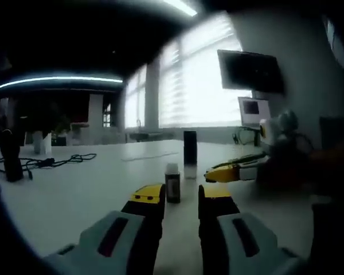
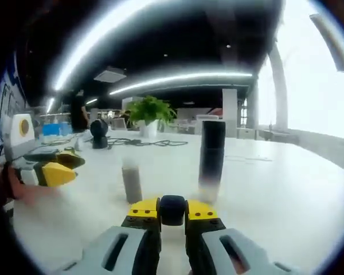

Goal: Pick up cosmetic bottle twist off cap place on table pick up cap screw tight cap place on table

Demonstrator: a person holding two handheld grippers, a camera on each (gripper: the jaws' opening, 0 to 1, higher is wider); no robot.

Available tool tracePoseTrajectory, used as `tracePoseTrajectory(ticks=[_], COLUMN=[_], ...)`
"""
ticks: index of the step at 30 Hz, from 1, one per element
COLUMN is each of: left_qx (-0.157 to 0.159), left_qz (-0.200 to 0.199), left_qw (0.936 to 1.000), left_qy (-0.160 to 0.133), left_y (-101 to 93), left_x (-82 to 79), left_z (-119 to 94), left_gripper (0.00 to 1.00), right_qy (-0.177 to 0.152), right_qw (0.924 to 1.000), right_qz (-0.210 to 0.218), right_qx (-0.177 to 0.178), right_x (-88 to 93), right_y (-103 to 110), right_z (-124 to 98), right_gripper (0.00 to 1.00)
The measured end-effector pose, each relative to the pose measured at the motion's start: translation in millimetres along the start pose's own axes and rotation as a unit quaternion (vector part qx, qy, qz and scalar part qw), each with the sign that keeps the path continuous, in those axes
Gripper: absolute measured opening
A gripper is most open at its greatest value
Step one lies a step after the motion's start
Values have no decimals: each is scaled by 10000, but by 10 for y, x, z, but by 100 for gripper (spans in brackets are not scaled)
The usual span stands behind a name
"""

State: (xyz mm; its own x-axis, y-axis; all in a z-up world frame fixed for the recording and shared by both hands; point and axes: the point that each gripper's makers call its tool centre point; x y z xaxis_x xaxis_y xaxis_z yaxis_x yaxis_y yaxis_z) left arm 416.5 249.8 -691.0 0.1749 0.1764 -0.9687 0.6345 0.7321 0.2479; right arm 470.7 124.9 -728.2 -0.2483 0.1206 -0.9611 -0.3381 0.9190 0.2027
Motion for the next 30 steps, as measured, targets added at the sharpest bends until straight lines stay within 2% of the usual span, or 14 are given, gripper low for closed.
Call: tracePoseTrajectory(ticks=[7, 12, 21, 26, 30], left_qx=[-17, -79, -67, -83, -100], left_qz=[-10, -22, 13, 14, 9], left_qw=[10000, 10000, 10000, 10000, 9999], left_qy=[-12, -25, 27, 33, 12], left_y=[4, 25, 14, 22, 29], left_x=[-9, -19, -5, -3, -12], left_z=[8, -1, 5, 7, 7], left_gripper=[14, 13, 13, 13, 13], right_qy=[369, 402, 457, 498, 493], right_qw=[9990, 9990, 9985, 9985, 9987], right_qz=[-222, -72, -211, -189, -153], right_qx=[108, 173, 229, 148, -51], right_x=[137, 152, 162, 169, 168], right_y=[-16, -69, -77, -67, -4], right_z=[55, 70, 80, 70, 28], right_gripper=[10, 10, 10, 10, 25])
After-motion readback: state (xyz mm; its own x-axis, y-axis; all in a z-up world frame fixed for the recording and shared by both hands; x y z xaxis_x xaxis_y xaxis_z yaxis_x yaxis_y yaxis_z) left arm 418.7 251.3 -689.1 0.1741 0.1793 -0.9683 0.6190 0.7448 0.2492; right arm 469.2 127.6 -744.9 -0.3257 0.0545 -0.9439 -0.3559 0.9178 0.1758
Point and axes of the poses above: the point that each gripper's makers call its tool centre point, and the gripper's own axes: z roughly forward along the fingers, y roughly to its left, x roughly out of its underside, and after that the axes turned 13 degrees about z, right-handed
